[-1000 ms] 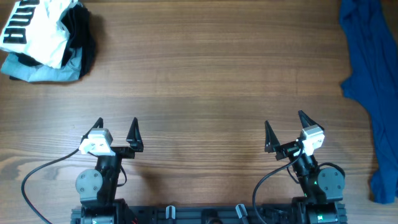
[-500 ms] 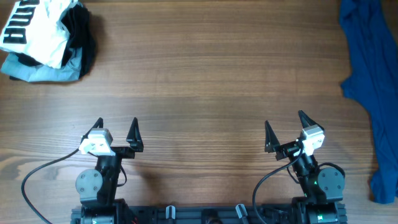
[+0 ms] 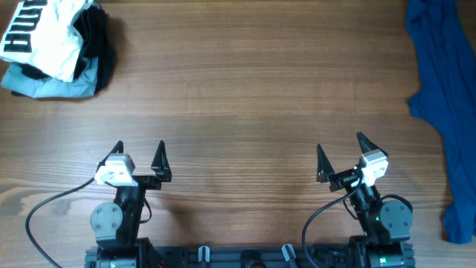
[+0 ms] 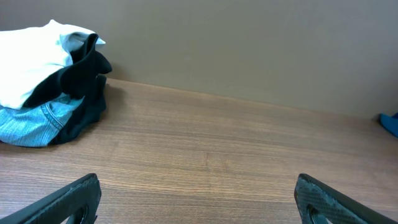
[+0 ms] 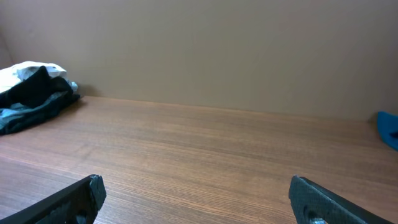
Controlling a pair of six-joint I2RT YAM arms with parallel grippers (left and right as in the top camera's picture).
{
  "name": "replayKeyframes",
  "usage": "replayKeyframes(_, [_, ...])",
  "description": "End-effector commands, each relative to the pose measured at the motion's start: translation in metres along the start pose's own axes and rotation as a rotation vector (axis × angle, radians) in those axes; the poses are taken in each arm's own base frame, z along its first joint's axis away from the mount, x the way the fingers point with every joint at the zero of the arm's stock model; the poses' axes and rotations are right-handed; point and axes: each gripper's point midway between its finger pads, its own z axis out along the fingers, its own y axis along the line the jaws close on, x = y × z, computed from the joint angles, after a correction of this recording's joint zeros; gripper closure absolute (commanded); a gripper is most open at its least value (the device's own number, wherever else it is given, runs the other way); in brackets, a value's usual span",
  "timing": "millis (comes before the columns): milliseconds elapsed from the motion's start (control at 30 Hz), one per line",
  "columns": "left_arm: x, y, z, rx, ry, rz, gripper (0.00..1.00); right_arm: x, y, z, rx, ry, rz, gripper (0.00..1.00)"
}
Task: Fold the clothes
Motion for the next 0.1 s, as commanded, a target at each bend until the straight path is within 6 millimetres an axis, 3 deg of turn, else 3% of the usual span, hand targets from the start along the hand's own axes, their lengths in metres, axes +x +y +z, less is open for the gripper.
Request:
replayKeyframes(0, [0.0015,0.0007,-0.0002,-0.004,0.0,0.001,0.0,-0.0018,-0.0004,-0.0003,0.005,-0.009,0.005,0.0])
replayKeyframes(67, [0.0015,0.0007,-0.0002,-0.004,0.0,0.001,0.0,-0.0018,-0.0004,-0.0003,0.005,-0.009,0.005,0.0])
